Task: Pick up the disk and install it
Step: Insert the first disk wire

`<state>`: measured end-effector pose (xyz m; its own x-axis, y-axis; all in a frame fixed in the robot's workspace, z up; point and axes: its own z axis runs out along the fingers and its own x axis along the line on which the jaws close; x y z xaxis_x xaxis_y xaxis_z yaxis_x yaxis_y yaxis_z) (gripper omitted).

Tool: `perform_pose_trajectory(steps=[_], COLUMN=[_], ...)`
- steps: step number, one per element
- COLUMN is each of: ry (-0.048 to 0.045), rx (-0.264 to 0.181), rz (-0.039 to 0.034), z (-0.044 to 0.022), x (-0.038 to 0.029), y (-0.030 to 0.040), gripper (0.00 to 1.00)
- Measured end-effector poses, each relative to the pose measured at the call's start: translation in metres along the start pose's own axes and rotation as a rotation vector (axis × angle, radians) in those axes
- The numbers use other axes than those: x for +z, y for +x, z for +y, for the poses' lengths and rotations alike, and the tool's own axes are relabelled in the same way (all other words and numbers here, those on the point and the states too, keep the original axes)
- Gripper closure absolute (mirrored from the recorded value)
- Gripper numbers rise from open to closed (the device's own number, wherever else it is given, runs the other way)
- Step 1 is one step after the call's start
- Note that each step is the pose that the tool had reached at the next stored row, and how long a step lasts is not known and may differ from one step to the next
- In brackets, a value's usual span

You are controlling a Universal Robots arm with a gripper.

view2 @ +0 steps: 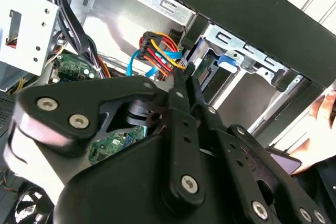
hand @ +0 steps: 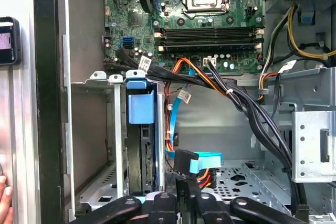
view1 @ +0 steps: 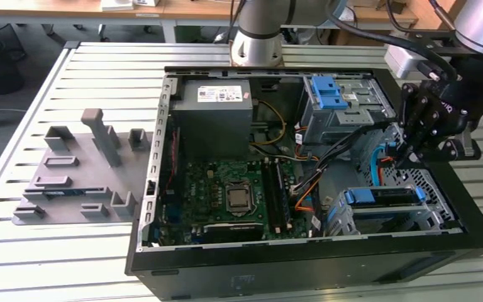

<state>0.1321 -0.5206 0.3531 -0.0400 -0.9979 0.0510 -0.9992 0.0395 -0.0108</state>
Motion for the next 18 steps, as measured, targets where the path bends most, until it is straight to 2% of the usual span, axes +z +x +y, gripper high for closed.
perform_pose_trajectory(steps=[1, 2, 3, 6, 7, 10, 15, 18], ry=[-0.0001, -0.0006, -0.0012, -0.0035, -0.0036, -0.0036, -0.0036, -0.0036], rx=[0.0, 0.0, 0.0, 0.0, 0.0, 0.0, 0.0, 0.0], rz=[0.0002, -0.0009, -0.0073, -0.0556, -0.0583, -0.0579, -0.058, -0.0584], z=[-0.0002, -0.0005, -0.0006, -0.0007, -0.0008, 0.0003, 0.0023, 0.0034], x=[0.0002, 0.0006, 0.0011, 0.0021, 0.0031, 0.0053, 0.0086, 0.0097], y=[0.0, 0.0, 0.0, 0.0006, 0.0019, 0.0076, 0.0239, 0.0265], gripper=[0.83, 0.83, 0.83, 0.83, 0.83, 0.83, 0.83, 0.83])
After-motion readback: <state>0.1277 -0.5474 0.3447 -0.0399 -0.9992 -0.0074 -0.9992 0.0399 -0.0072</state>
